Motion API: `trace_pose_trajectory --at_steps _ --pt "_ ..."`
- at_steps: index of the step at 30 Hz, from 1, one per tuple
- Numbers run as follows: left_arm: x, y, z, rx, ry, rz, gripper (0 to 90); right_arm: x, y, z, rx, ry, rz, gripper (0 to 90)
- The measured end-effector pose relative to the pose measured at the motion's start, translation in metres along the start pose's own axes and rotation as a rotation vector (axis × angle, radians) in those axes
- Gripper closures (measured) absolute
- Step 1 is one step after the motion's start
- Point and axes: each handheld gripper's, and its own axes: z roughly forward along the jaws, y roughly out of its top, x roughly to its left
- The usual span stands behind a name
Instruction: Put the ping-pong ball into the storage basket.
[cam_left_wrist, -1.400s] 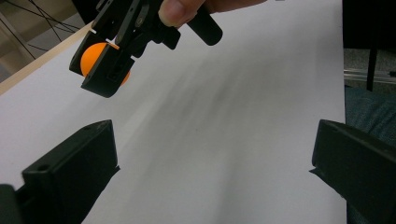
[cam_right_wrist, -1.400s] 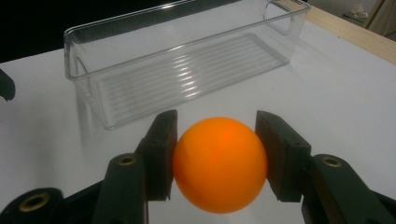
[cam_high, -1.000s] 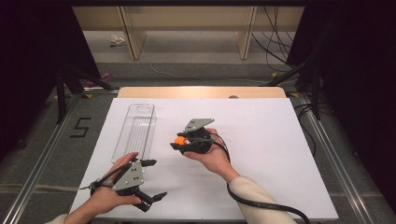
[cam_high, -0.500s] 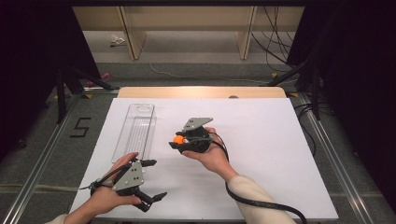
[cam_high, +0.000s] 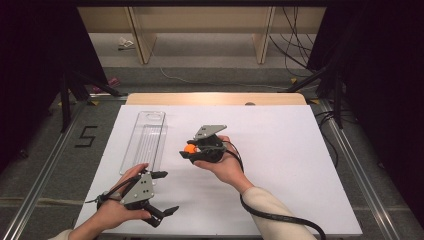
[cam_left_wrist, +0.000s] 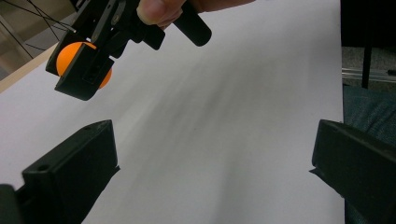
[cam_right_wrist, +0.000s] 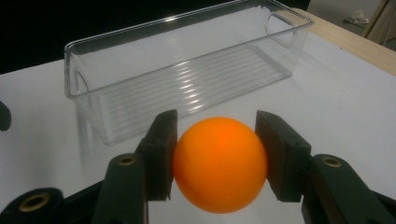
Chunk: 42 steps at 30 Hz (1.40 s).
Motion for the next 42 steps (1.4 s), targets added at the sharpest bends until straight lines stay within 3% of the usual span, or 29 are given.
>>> trace_pose_trajectory --at_steps 42 --pt "0.000 0.000 0.000 0.002 -0.006 0.001 0.0 0.001 0.008 0.012 -0.001 0.006 0.000 51.4"
